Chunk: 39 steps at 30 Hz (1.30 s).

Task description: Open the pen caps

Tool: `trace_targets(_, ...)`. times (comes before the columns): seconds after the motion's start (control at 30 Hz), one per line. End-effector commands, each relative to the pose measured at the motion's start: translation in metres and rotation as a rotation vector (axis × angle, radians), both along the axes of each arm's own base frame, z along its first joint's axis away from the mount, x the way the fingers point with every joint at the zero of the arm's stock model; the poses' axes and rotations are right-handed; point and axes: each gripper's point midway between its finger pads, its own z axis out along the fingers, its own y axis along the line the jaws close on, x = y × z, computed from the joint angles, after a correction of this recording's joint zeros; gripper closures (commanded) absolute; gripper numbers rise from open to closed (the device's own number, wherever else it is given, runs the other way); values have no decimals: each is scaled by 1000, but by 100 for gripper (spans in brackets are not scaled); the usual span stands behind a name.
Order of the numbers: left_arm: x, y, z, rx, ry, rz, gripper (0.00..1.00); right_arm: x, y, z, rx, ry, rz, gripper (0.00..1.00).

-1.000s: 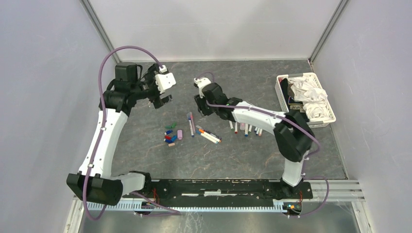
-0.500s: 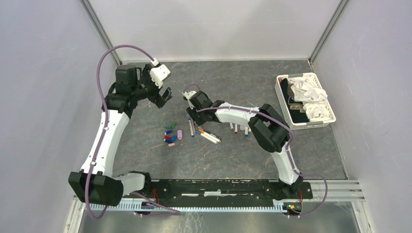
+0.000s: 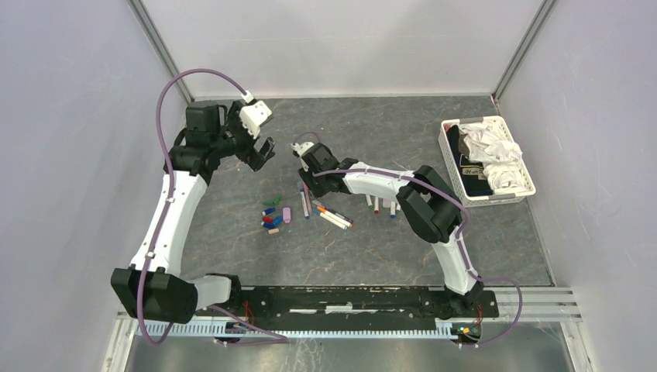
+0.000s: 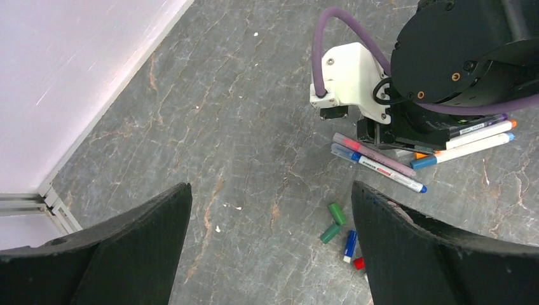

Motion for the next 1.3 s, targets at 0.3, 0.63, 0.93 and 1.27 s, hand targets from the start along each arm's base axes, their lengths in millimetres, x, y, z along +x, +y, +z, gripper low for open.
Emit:
trace_targets(0.3, -2, -4, 16, -68, -8, 20, 0, 2, 26, 28, 106, -8, 1, 66)
trace_targets(0.63, -4, -4, 11, -56, -5, 13, 0, -2, 28, 8, 86, 26, 6, 66)
trace_targets(0.93, -4, 0, 7, -28, -2, 17, 0, -4, 15, -22, -1, 46, -16, 68)
trace_targets(1.27, -3, 0, -4, -16, 29, 10, 0, 5, 7, -19, -55, 2, -48, 83)
